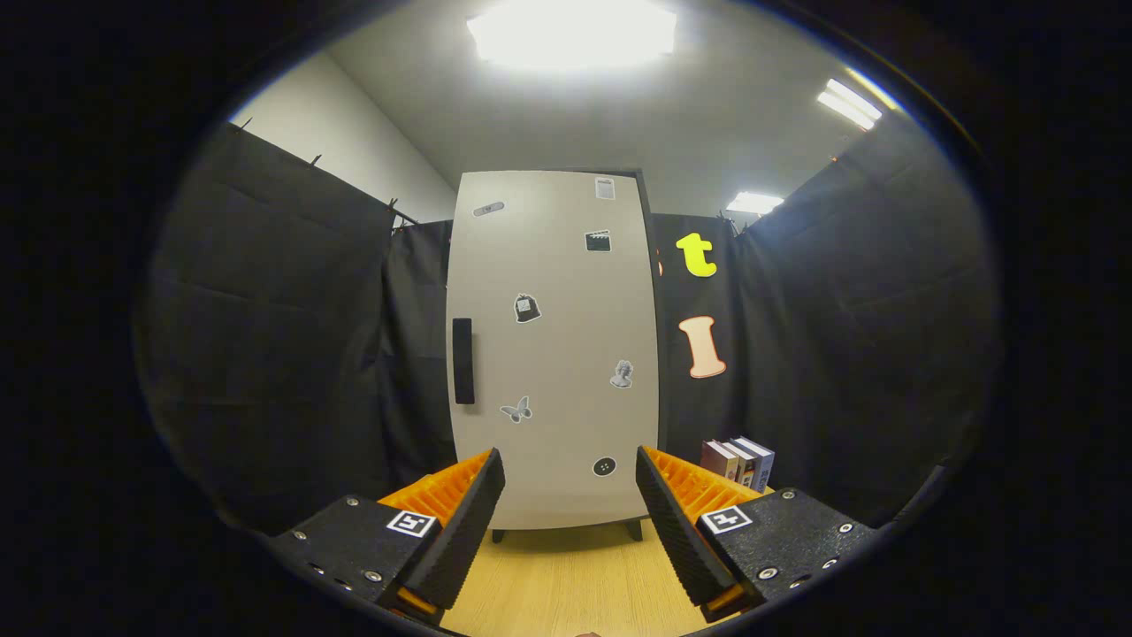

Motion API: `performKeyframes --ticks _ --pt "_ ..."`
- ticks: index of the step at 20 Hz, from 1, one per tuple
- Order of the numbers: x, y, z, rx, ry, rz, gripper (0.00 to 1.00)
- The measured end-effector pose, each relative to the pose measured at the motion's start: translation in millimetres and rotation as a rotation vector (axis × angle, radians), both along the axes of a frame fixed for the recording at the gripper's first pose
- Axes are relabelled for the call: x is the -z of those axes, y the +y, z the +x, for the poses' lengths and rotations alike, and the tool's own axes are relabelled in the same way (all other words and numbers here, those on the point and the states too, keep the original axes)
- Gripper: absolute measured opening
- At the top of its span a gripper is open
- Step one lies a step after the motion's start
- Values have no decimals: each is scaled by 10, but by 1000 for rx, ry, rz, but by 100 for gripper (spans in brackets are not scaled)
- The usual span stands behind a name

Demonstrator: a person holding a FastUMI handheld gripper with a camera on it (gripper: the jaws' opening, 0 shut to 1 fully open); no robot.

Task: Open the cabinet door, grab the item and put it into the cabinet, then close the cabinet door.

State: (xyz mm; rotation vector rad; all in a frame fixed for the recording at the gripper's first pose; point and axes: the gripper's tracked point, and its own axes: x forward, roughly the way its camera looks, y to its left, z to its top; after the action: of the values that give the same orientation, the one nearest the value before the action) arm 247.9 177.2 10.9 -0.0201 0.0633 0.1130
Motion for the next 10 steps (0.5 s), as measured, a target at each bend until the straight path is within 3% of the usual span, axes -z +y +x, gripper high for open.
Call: performKeyframes --ticks 10 --pt "28 -59 -10 14 13 11 93"
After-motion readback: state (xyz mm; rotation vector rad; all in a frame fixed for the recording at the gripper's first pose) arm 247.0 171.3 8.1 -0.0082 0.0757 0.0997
